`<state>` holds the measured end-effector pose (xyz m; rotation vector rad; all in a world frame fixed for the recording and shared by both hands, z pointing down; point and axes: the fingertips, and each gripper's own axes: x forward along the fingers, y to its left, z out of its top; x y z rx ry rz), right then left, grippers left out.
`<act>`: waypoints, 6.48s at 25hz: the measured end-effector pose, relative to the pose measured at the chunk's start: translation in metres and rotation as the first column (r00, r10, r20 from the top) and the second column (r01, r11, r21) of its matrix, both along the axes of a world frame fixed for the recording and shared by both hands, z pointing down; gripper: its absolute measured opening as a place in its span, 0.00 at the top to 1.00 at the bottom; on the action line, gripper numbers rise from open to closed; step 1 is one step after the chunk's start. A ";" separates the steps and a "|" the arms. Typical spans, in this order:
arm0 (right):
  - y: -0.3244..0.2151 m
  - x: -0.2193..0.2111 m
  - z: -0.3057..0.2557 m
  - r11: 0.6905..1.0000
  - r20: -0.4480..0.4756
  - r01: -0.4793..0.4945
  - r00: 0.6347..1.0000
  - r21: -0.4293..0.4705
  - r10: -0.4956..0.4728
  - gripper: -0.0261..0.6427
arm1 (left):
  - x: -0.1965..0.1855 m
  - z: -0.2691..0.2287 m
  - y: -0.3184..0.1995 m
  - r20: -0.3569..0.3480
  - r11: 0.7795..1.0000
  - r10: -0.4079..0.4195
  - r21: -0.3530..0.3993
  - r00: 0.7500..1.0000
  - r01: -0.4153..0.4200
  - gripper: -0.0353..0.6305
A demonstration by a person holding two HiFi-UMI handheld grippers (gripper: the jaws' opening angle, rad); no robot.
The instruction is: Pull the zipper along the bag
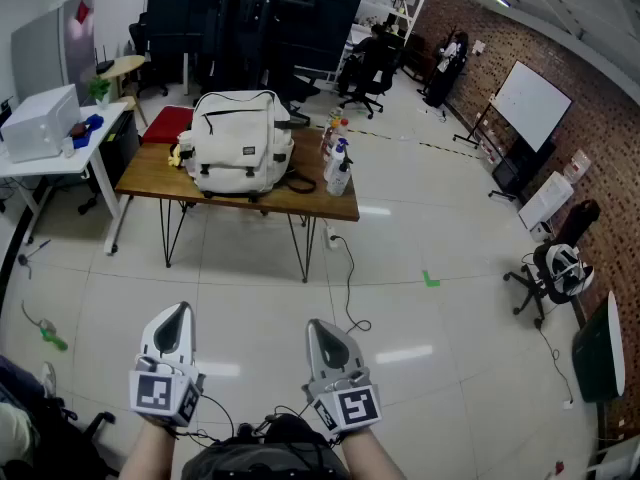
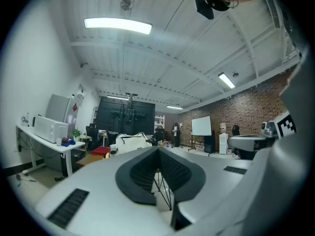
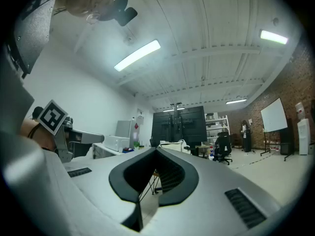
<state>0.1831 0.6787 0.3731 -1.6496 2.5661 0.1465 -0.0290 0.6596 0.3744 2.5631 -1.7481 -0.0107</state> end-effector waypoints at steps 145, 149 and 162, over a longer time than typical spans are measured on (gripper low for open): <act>-0.915 -0.242 0.051 0.980 -0.010 0.180 0.983 -0.087 -0.182 0.95 | -0.126 0.121 -0.903 -0.026 0.939 0.187 -0.288 0.982 -0.187 0.76; -0.915 -0.245 0.052 0.975 -0.002 0.194 0.981 -0.104 -0.196 0.95 | -0.128 0.117 -0.904 -0.044 0.941 0.191 -0.276 0.981 -0.195 0.81; -0.918 -0.253 0.056 0.970 0.020 0.220 0.975 -0.105 -0.219 0.95 | -0.129 0.108 -0.904 -0.025 0.950 0.203 -0.238 0.979 -0.203 0.89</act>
